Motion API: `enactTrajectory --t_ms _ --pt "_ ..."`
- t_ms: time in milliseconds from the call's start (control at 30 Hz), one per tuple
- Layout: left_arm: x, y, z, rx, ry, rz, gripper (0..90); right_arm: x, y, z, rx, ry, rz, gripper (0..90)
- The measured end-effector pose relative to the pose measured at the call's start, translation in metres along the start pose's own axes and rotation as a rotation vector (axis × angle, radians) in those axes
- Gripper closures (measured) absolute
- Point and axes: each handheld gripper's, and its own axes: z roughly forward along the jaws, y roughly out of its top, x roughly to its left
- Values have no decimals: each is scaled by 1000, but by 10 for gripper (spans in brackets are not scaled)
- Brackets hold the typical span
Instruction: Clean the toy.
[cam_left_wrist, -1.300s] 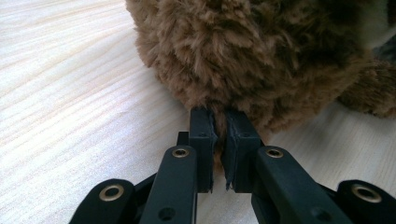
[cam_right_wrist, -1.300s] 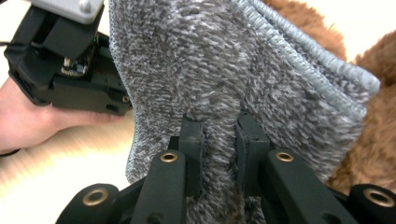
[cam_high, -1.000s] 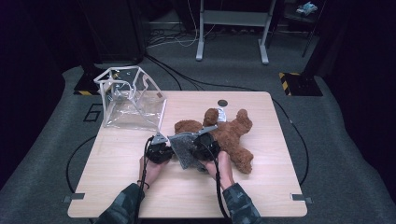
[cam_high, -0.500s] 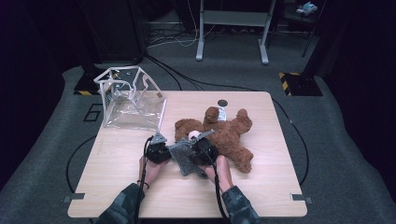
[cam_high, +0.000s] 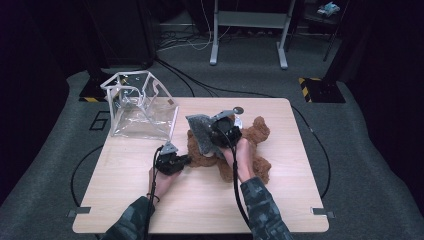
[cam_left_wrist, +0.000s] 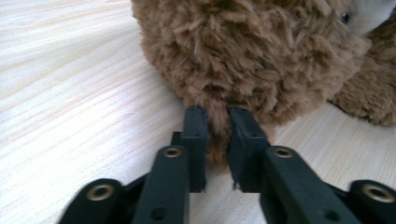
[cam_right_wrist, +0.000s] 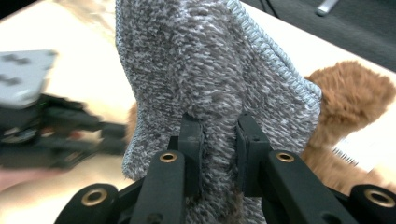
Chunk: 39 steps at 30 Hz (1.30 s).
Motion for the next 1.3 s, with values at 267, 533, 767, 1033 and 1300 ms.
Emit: enactTrajectory --t_ms 267,533,767,1033,1300 --pt "1 0 -1 -2 1 -19 831 3 18 23 7 18 11 754" --pt "4 -1 -3 -21 17 -36 847 19 8 20 31 88 0 755" --pt "4 -1 -2 -21 23 -31 842 23 -11 17 29 135 3 756" --pt "4 -1 -2 -24 29 -39 813 29 -29 13 14 160 12 756" --pt "2 -1 0 -66 36 -102 722 35 -46 18 27 196 30 758"
